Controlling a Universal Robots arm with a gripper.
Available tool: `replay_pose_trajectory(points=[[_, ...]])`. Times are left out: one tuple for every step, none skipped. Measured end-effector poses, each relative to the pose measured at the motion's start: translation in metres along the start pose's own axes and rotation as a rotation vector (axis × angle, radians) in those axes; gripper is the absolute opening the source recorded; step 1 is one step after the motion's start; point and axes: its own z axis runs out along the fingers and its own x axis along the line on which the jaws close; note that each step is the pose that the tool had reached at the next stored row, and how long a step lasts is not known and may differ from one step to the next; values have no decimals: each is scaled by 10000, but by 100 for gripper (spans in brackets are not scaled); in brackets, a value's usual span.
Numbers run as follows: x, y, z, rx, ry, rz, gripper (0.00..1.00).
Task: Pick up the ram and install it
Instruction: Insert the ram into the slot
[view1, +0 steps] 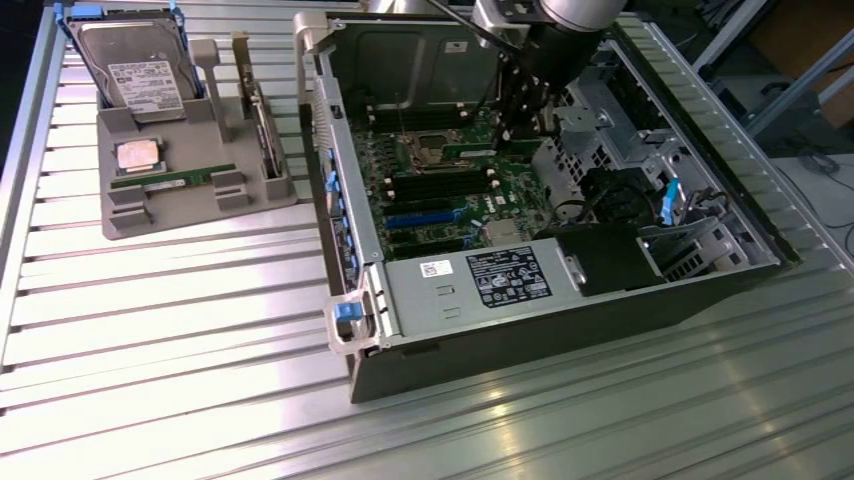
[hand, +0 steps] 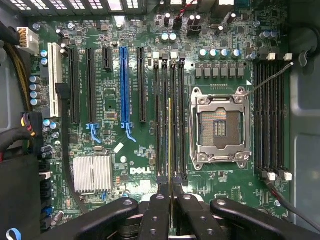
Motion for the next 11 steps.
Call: replay_pose_trajectory(points=[[0, 0, 5, 1, 0, 0, 13], [0, -1, 13, -1, 0, 0, 13], [1, -1, 20, 0, 0, 0, 13], [1, -1, 25, 0, 0, 0, 13], [1, -1, 32, -1, 1, 0, 13], [2, -2, 40, 0, 0, 0, 13], [2, -2, 43, 0, 1, 0, 13], [3, -2, 50, 0, 0, 0, 13], [3, -3, 55, 0, 0, 0, 13], [4, -3, 61, 0, 0, -1, 13], [4, -3, 67, 0, 0, 0, 13]])
